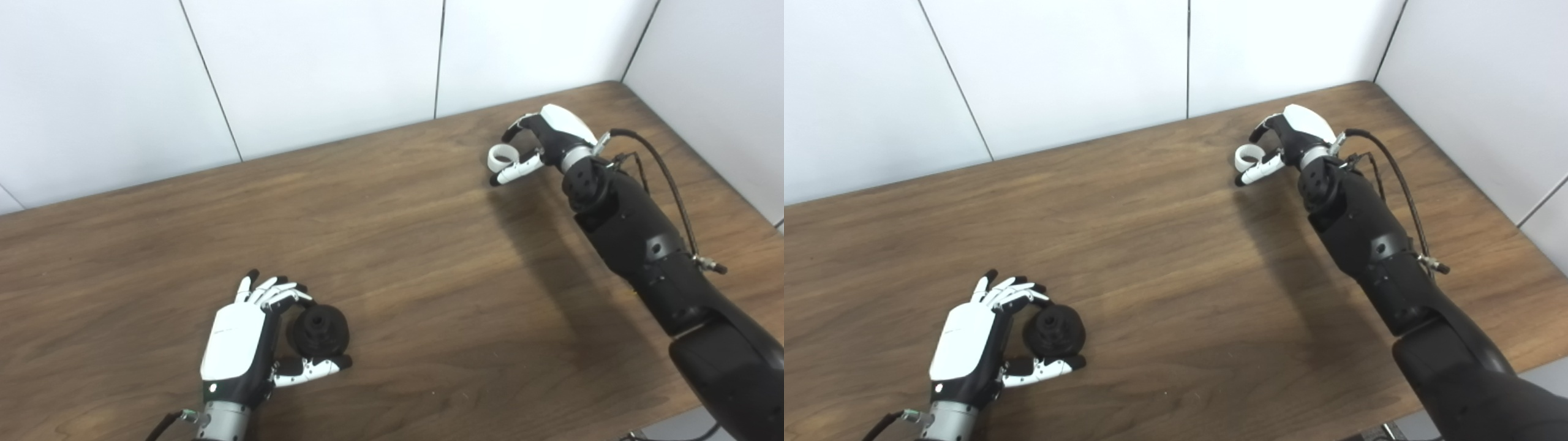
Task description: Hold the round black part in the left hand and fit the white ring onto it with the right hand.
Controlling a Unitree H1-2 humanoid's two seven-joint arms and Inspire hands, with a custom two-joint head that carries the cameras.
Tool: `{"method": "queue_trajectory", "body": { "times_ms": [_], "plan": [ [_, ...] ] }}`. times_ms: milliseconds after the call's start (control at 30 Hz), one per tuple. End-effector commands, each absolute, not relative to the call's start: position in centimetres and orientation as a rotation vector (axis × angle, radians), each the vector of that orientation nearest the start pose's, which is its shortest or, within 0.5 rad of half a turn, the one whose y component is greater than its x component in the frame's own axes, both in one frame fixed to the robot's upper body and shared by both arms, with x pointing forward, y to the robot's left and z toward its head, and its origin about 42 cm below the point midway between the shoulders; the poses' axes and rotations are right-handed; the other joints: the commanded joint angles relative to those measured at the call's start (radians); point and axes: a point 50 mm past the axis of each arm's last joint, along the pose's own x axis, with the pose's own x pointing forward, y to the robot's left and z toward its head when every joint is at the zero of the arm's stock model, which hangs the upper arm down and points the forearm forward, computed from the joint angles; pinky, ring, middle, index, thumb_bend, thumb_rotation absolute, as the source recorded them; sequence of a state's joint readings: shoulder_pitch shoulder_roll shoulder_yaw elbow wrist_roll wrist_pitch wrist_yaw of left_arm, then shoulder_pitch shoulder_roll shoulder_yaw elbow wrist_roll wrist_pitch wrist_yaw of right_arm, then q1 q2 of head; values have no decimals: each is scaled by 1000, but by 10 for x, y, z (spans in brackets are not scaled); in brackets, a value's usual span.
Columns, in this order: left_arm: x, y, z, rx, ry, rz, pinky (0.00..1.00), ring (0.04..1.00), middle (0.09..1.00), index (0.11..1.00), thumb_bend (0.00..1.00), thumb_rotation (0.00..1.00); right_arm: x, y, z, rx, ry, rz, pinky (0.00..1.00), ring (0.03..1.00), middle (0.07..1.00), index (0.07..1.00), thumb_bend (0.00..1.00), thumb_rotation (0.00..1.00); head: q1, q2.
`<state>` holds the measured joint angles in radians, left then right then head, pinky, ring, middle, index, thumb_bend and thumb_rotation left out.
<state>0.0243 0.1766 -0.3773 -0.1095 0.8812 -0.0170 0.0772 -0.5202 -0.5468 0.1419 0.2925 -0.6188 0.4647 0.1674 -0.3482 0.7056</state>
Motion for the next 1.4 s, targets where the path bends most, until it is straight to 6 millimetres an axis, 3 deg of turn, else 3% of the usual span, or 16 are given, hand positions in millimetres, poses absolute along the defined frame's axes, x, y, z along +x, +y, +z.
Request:
{"method": "queue_trajectory", "body": {
  "times_ms": [0, 1367],
  "plan": [
    [246, 174, 98, 1042, -214, -289, 1000, 867, 756, 482, 526, 56, 442, -382, 251, -1168, 221, -213, 869, 970, 915, 690, 777, 264, -1, 0],
    [246, 171, 101, 1031, -217, -285, 1000, 869, 750, 481, 526, 56, 442, -380, 246, -1142, 226, -200, 870, 954, 877, 630, 746, 221, 1, 7]
  ]
}}
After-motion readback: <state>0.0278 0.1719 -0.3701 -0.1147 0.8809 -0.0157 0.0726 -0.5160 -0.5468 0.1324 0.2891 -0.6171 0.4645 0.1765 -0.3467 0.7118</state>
